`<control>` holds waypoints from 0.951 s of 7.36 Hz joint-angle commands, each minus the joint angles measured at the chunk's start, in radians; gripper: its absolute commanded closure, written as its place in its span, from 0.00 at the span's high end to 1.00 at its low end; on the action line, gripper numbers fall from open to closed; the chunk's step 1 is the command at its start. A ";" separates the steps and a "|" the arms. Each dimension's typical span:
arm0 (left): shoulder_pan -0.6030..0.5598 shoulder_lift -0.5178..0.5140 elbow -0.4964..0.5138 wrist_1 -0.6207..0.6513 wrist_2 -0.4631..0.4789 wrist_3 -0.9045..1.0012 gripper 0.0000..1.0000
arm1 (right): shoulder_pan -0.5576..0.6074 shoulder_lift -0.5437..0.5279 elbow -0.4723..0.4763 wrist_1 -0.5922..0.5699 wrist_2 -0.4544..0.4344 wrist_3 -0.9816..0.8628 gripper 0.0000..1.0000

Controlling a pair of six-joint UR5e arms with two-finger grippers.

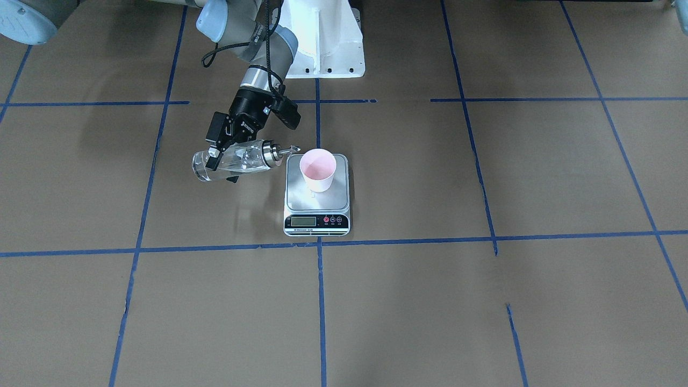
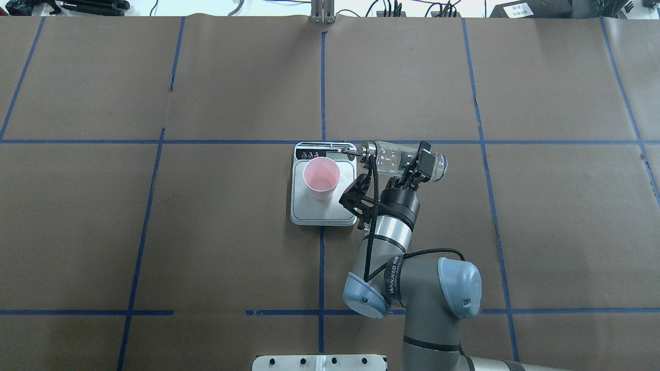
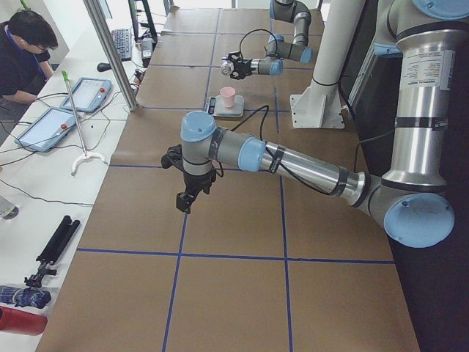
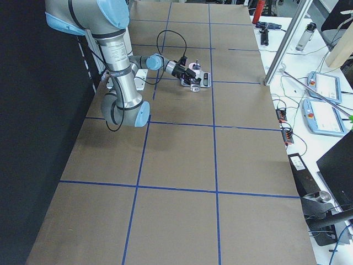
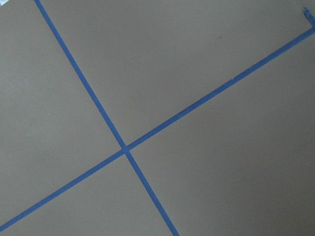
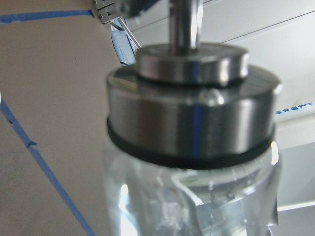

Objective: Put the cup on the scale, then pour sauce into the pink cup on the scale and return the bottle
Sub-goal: 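Tilt the dispenser spout over the pink cup with the right gripper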

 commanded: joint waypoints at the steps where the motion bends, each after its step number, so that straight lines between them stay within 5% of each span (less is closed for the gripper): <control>1: 0.000 0.000 0.006 0.000 -0.001 0.002 1.00 | 0.001 0.001 -0.001 -0.014 -0.049 0.000 0.00; 7: 0.000 0.009 0.008 0.000 -0.002 0.002 1.00 | 0.015 -0.002 -0.007 -0.096 -0.162 -0.002 0.00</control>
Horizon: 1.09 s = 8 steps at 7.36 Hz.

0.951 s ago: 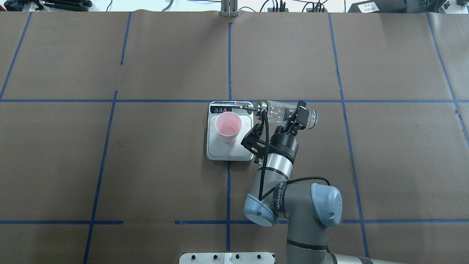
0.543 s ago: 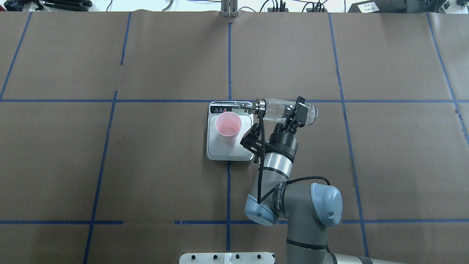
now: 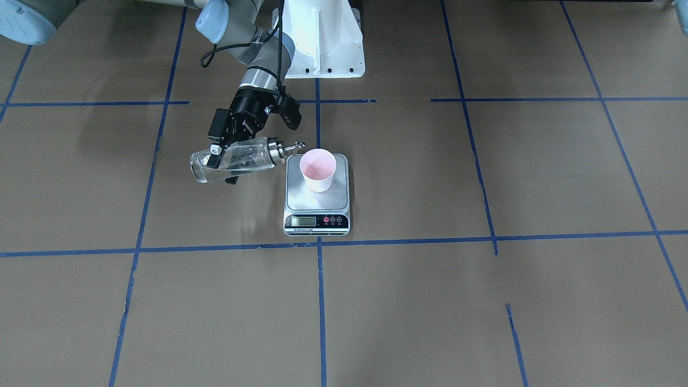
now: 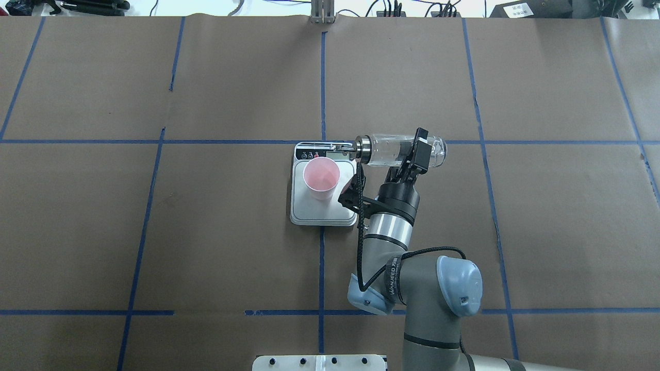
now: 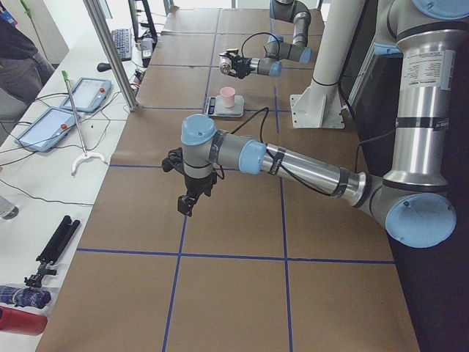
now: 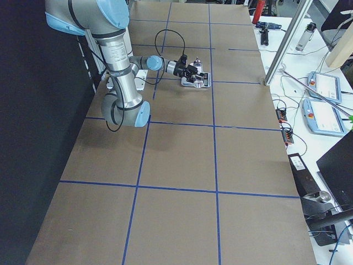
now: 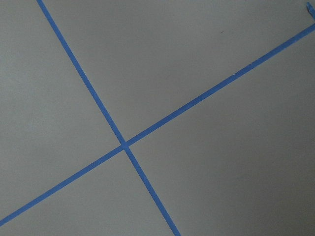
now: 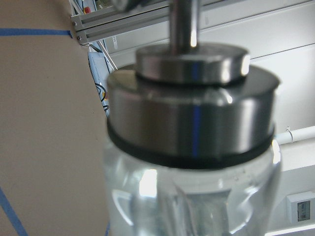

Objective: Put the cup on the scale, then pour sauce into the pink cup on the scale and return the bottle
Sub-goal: 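Tilt the dispenser spout over the pink cup with the right gripper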

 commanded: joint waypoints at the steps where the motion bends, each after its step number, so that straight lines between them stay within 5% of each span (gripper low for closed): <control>1: 0.000 0.001 0.002 0.000 0.000 0.000 1.00 | 0.015 -0.002 -0.001 -0.041 -0.020 0.000 0.00; 8: 0.000 0.004 0.017 0.000 -0.034 0.002 1.00 | 0.041 -0.014 -0.008 -0.059 -0.115 -0.002 0.00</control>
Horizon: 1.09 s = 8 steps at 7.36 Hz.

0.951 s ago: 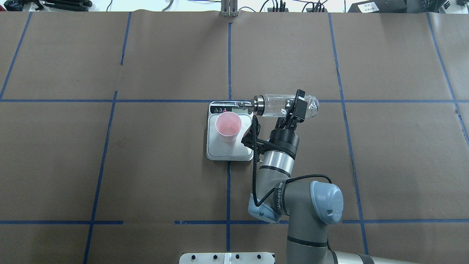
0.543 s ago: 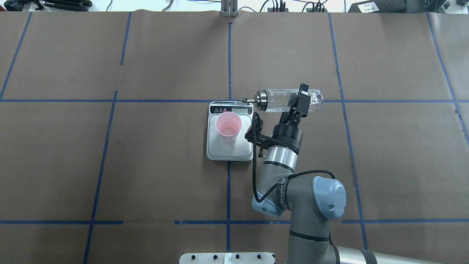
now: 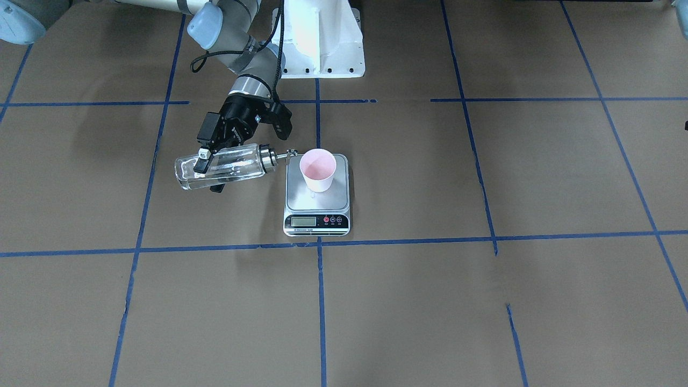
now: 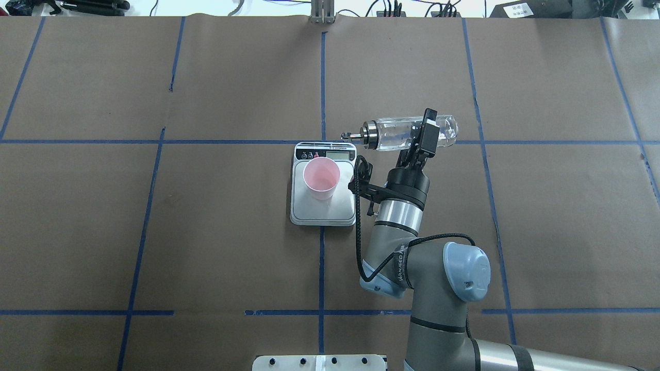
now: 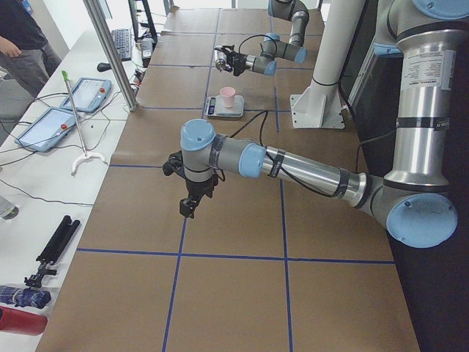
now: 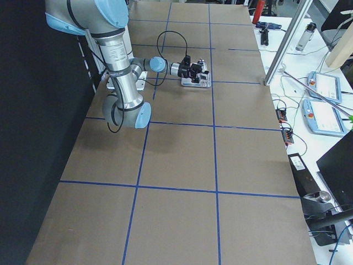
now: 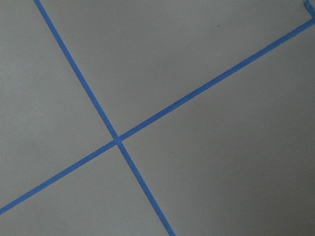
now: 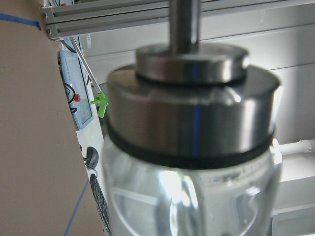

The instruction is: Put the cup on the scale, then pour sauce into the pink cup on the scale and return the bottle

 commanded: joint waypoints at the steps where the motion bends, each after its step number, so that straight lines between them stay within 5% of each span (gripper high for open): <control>1: 0.000 0.000 0.002 0.000 -0.012 0.000 1.00 | 0.001 -0.001 -0.002 -0.002 -0.027 0.000 0.00; 8: -0.002 0.023 0.007 0.002 -0.062 0.000 1.00 | 0.005 -0.001 -0.018 0.000 -0.101 0.000 0.00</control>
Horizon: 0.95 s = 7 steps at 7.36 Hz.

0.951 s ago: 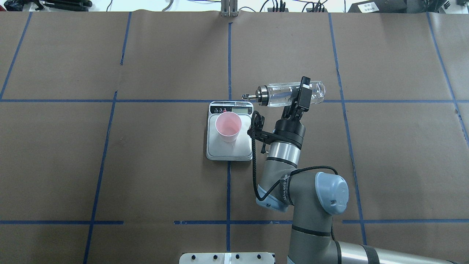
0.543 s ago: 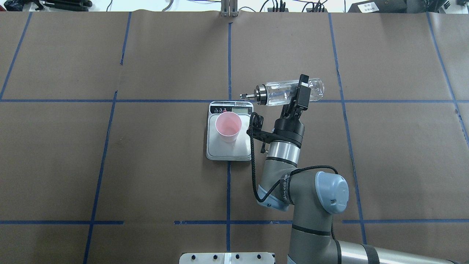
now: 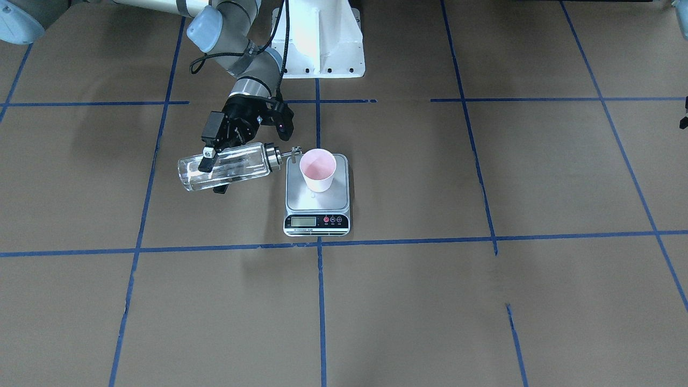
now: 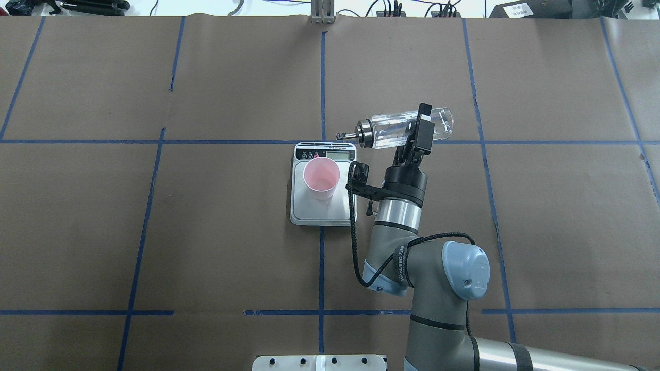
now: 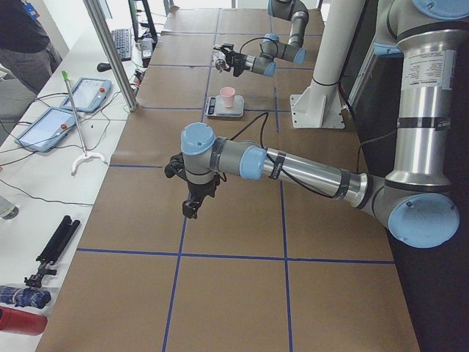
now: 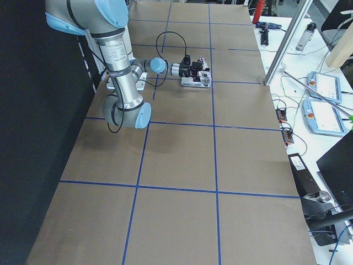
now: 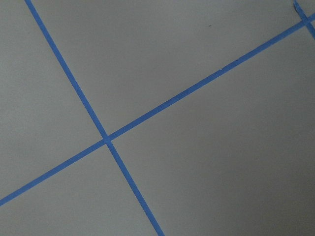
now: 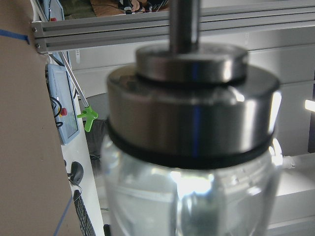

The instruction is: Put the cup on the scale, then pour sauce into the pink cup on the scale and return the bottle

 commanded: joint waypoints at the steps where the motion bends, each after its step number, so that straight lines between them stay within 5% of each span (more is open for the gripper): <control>1: -0.001 0.010 0.001 -0.001 -0.018 0.000 1.00 | 0.005 0.000 -0.002 0.000 -0.034 -0.001 0.00; 7: -0.004 0.012 0.001 0.004 -0.018 0.000 1.00 | 0.028 -0.010 -0.002 0.001 -0.094 -0.003 0.00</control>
